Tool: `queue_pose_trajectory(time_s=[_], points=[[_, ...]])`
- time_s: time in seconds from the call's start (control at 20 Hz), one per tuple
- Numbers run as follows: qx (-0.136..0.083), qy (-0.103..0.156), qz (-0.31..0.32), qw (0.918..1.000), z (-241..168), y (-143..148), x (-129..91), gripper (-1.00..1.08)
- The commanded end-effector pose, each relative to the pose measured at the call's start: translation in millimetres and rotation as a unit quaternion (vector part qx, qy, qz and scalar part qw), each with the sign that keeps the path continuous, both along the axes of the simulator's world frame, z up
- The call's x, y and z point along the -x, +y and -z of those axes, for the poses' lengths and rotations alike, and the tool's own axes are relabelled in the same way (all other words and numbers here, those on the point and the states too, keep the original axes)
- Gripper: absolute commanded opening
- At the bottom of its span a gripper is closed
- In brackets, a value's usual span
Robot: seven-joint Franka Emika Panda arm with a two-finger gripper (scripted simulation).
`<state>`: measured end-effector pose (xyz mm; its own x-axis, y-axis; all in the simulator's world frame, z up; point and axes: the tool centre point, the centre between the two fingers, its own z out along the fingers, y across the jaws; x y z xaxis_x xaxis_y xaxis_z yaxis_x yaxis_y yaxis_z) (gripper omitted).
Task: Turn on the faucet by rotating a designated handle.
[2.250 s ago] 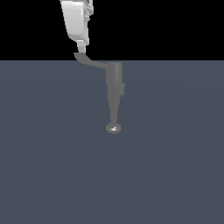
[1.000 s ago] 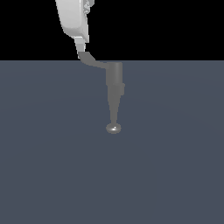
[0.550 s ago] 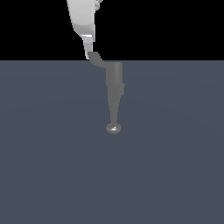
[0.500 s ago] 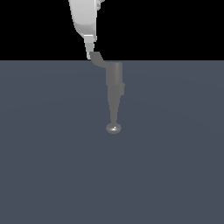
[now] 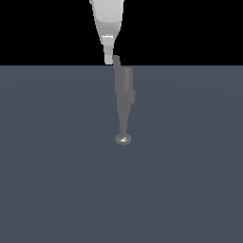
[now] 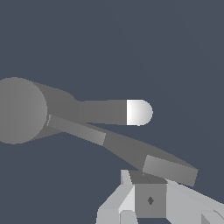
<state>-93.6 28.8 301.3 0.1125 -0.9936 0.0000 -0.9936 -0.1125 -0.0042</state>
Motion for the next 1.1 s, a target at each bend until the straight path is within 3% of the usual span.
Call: queue_pose_trajectory(time_s=[0.0,0.65,0.7,0.75,1.05], points=[[0.000,0.000,0.002,1.0000,0,-12,-1,-1.00],[0.000,0.002,0.006,1.0000,1,-91,-8,-1.00],[0.000,0.002,0.006,1.0000,1,-91,-8,-1.00],[0.000,0.001,-0.011,0.9999,0,-68,-9,-1.00],[0.000,0.002,-0.007,1.0000,0,-86,-25,-1.00]])
